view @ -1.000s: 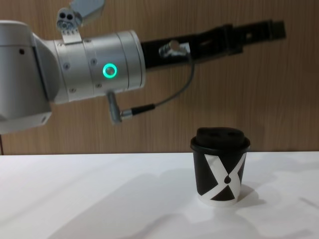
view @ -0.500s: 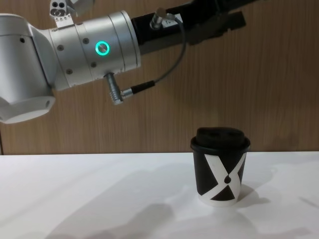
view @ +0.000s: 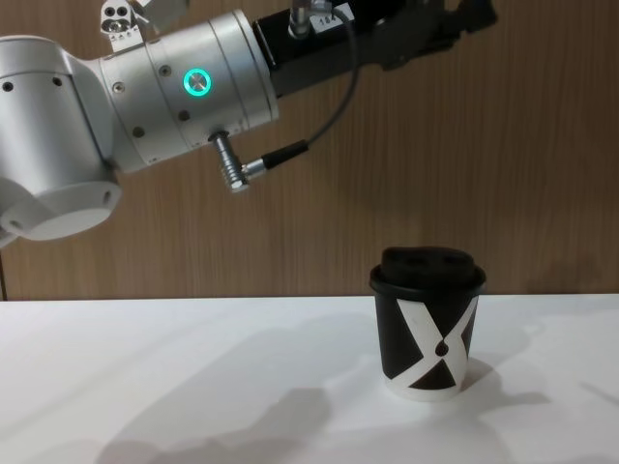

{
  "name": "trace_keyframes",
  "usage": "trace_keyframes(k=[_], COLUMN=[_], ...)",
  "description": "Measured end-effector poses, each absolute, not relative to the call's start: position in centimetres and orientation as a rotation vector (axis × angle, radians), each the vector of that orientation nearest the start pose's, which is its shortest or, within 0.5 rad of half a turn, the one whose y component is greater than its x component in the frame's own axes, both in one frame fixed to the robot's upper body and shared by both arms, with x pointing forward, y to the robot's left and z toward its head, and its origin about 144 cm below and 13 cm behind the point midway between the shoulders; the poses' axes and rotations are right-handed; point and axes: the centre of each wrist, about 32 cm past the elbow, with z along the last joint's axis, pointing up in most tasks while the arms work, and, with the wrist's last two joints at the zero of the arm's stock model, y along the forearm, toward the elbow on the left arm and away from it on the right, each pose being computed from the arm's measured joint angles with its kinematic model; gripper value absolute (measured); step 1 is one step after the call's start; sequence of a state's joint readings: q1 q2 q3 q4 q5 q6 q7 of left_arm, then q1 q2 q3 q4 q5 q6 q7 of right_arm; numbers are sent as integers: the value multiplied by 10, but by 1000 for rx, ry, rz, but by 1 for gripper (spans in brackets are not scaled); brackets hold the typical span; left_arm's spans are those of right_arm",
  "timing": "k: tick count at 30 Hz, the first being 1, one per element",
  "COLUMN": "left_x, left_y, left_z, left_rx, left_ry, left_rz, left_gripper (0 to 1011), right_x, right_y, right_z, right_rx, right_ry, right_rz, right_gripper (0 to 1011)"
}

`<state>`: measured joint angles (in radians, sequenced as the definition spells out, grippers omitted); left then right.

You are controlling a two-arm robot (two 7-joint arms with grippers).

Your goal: Pick up the straw with one hand, pass it to the other hand, and insert it into the cup.

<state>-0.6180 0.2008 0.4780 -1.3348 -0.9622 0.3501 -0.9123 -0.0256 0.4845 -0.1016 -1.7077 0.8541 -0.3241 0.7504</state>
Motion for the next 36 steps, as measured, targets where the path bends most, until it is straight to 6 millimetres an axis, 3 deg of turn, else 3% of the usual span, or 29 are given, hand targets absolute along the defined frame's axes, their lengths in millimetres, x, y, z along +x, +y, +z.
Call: trace_keyframes(k=[14, 36], left_x=[590, 586], left_y=[141, 115], left_z=[1284, 1289], left_rx=[-394, -383], left_ry=[360, 374], left_rz=[29, 90], left_gripper=[1003, 1003], right_x=[449, 449], right_y=[-318, -318], right_z=[1194, 1194], right_rx=[513, 513], right_ry=[-154, -154], right_rz=[-703, -703], right_gripper=[0, 0])
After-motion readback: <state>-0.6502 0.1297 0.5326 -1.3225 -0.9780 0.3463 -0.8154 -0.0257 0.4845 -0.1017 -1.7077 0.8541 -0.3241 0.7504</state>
